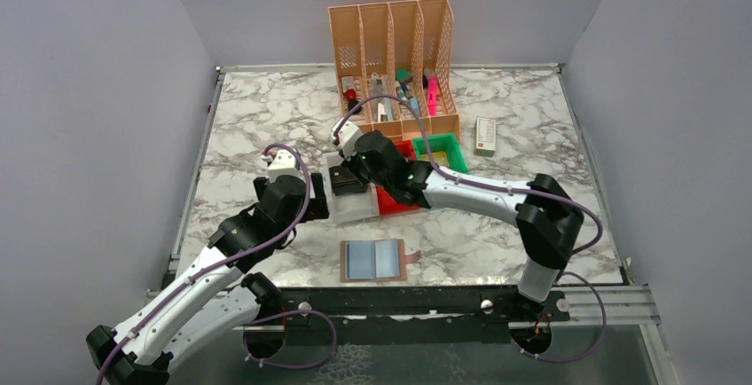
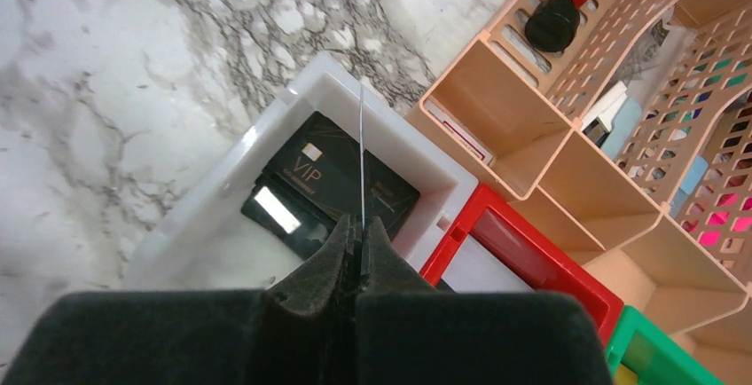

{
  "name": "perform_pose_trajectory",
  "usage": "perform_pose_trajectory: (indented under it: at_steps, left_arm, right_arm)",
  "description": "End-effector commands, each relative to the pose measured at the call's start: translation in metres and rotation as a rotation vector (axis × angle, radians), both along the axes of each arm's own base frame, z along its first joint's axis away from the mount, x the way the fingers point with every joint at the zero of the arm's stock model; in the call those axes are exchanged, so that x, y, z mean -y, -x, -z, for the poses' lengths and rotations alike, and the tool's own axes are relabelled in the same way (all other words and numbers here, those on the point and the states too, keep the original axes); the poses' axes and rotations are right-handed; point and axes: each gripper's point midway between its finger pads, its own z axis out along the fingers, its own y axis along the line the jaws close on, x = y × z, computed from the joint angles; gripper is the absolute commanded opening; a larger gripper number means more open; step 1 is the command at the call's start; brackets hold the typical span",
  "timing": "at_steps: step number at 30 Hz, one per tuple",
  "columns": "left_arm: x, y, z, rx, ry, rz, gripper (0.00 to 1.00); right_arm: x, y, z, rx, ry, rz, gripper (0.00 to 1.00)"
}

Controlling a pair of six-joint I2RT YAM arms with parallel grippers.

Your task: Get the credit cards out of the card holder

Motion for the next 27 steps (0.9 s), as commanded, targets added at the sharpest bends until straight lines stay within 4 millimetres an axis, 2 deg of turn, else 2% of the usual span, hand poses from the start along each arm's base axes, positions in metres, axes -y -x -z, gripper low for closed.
perform_pose_trajectory:
  at_steps: [1, 11, 20, 27]
  left_arm:
    - [-0.009, -0.003, -0.004, 0.026, -0.007, -0.042, 0.99]
    - [-0.017, -0.003, -0.01, 0.056, 0.008, -0.075, 0.99]
    - [-0.021, -0.003, -0.013, 0.068, 0.014, -0.092, 0.99]
    - [-0.021, -0.003, -0.012, 0.065, 0.015, -0.094, 0.99]
  right_arm:
    - [0.003, -0.018, 0.02, 0.043, 0.146, 0.041, 0.01]
    - [-0.002, -0.032, 0.051, 0.147, 0.324, -0.008, 0.01]
    - [-0.015, -0.022, 0.075, 0.152, 0.379, -0.142, 0.04]
    - [-0.011, -0.015, 0.096, 0.127, 0.451, -0.199, 0.12]
